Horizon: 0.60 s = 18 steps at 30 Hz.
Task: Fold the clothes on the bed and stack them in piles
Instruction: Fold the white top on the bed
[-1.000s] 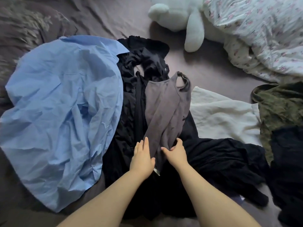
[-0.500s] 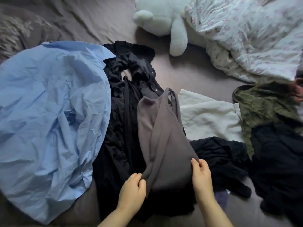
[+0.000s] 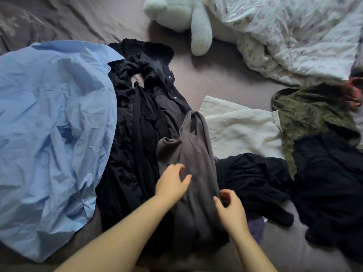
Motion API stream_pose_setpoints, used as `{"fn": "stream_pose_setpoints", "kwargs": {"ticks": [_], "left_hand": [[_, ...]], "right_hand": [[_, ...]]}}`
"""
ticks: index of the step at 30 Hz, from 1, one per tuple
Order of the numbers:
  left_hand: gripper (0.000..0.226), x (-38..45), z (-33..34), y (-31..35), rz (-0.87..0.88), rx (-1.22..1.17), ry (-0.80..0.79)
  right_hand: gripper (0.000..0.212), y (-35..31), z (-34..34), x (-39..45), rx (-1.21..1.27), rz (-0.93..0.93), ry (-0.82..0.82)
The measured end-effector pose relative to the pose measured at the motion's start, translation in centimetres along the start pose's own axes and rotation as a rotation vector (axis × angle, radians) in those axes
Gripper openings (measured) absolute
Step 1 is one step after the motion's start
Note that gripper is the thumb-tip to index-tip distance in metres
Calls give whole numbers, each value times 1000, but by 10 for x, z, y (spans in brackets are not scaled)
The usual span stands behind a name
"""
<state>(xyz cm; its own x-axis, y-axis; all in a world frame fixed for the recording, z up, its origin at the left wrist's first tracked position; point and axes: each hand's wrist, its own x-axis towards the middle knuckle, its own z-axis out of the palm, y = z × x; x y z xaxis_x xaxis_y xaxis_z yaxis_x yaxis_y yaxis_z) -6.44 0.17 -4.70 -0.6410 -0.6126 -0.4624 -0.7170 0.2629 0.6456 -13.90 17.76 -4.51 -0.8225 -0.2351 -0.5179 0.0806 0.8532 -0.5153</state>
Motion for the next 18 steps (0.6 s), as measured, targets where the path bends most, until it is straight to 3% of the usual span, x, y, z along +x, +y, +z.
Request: {"fn": "stream_pose_setpoints", "kwargs": {"ticks": [2, 5, 8, 11, 12, 14, 16, 18], "left_hand": [[60, 31, 6, 22, -76, -5, -40], [80, 44, 28, 37, -349, -127, -111], [53, 26, 48, 31, -421, -214, -33], [33, 7, 41, 21, -423, -279, 265], [29, 6, 33, 17, -418, -288, 380], [26, 8, 13, 12, -405, -265, 532], [25, 15, 0, 10, -359, -217, 583], [26, 19, 1, 12, -244, -154, 554]], "right_hand": [[44, -18, 2, 18, 15, 4, -42], [67, -35, 8, 36, 17, 72, -143], [46, -40, 12, 38, -52, -42, -425], [28, -39, -6, 40, 83, -99, -658], [24, -32, -12, 43, 96, -124, -623], [25, -17, -24, 54, -45, -181, -340], [54, -7, -34, 65, -344, -200, -116], [92, -5, -37, 77, -613, -210, -221]]}}
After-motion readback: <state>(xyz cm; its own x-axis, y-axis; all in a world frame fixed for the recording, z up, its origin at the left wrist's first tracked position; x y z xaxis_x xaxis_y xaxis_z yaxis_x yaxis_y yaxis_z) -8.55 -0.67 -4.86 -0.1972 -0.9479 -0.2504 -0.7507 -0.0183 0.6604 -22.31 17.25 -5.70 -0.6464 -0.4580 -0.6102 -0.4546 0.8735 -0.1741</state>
